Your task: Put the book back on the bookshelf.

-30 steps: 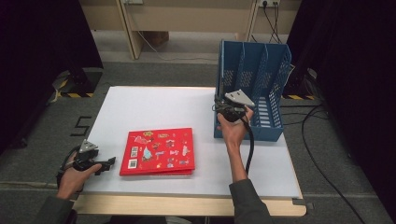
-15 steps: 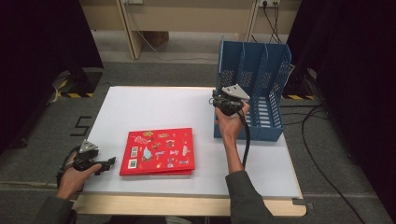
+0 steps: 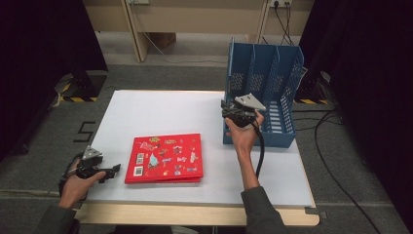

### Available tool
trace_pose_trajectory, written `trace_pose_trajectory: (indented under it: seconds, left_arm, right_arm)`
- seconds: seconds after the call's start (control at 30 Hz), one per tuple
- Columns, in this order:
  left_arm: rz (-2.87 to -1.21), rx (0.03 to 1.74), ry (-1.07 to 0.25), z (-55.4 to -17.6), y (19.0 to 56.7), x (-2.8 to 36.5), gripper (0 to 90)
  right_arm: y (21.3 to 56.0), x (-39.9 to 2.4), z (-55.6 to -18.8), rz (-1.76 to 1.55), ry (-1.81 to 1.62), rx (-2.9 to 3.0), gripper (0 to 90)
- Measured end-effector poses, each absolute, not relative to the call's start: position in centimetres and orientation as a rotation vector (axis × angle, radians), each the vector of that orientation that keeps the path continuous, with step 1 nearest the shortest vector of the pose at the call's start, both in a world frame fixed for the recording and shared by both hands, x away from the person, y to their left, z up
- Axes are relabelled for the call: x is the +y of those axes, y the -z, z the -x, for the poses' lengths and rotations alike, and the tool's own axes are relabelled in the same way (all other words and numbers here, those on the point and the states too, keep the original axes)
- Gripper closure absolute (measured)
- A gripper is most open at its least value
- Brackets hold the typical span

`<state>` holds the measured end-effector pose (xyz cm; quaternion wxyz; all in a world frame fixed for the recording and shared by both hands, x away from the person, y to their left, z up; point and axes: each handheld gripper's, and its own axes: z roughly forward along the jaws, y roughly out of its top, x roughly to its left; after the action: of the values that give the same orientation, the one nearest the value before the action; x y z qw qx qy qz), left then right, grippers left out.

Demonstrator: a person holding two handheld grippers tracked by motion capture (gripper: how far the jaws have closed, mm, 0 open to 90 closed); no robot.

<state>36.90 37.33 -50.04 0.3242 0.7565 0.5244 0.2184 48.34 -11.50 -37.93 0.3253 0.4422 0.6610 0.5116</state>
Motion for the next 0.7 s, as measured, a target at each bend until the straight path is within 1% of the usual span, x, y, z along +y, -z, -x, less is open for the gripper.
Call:
trace_pose_trajectory:
  seconds: [0.13,0.37,0.7]
  left_arm:
    - [-1.979,1.371,-0.576,-36.8,50.1,37.3,16.7]
    - [-1.990,1.368,-0.573,-36.9,50.0,37.3,16.6]
    - [-2.005,1.364,-0.564,-37.1,49.9,37.4,15.7]
  right_arm:
    - [37.6,-11.9,-46.6,-1.128,-1.359,1.747,46.7]
    - [38.2,-12.1,-43.8,-1.128,-1.379,1.825,44.0]
    - [40.0,-12.2,-41.6,-1.150,-1.395,1.896,42.2]
